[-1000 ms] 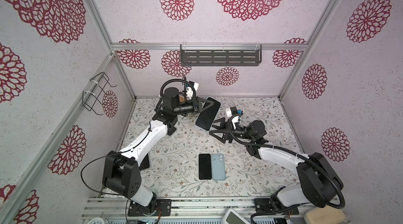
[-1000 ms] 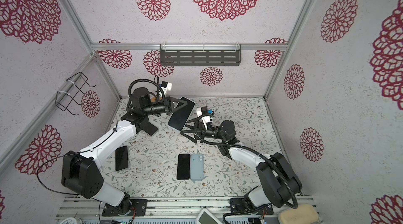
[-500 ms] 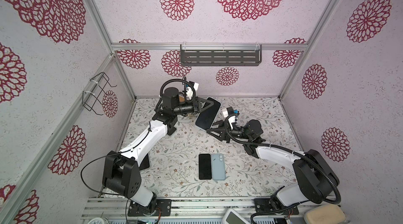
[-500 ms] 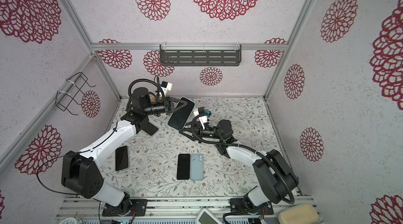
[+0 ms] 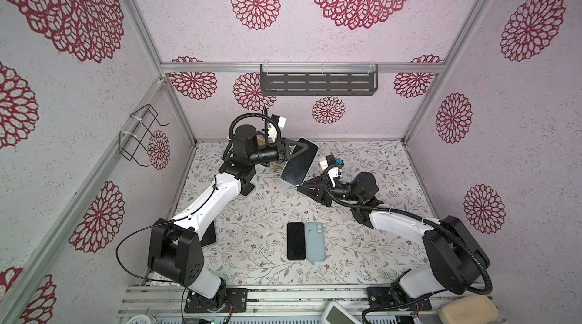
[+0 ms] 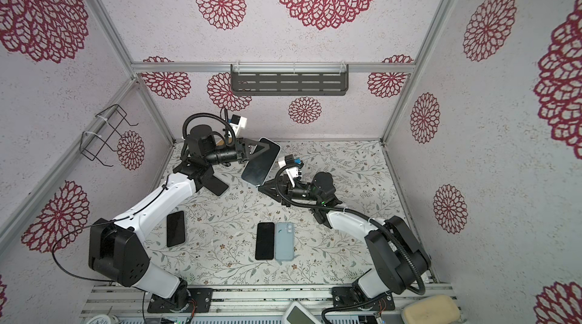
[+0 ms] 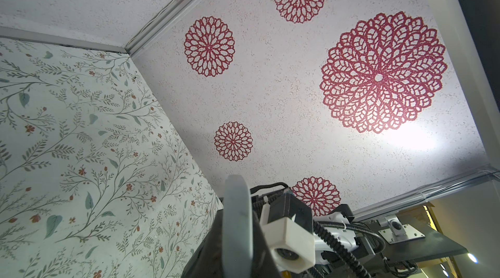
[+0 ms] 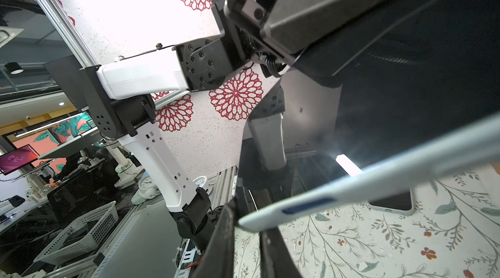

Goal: Take the phone out of the phone case
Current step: Remove the phone case from the phone.

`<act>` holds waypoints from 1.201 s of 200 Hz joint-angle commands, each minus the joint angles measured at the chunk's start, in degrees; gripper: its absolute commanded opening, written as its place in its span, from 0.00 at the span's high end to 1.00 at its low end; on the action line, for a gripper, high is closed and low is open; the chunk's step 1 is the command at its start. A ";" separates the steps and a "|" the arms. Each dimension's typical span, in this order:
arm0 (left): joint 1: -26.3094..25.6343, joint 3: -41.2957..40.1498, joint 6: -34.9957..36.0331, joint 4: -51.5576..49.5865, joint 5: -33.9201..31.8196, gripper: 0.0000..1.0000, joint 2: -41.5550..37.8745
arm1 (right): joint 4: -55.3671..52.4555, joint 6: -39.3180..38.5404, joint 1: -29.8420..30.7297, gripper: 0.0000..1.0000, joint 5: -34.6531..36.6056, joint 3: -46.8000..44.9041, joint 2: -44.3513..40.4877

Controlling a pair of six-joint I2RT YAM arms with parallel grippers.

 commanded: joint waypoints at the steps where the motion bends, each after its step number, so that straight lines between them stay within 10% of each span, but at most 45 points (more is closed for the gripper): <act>1: -0.49 1.40 -2.38 0.05 -1.80 1.00 1.30 | 0.77 -5.29 0.59 0.89 2.13 2.88 -1.28; 240: -10.19 -10.86 -18.25 15.39 -8.54 1.00 5.32 | -6.21 -18.53 0.50 1.00 16.54 4.49 -2.94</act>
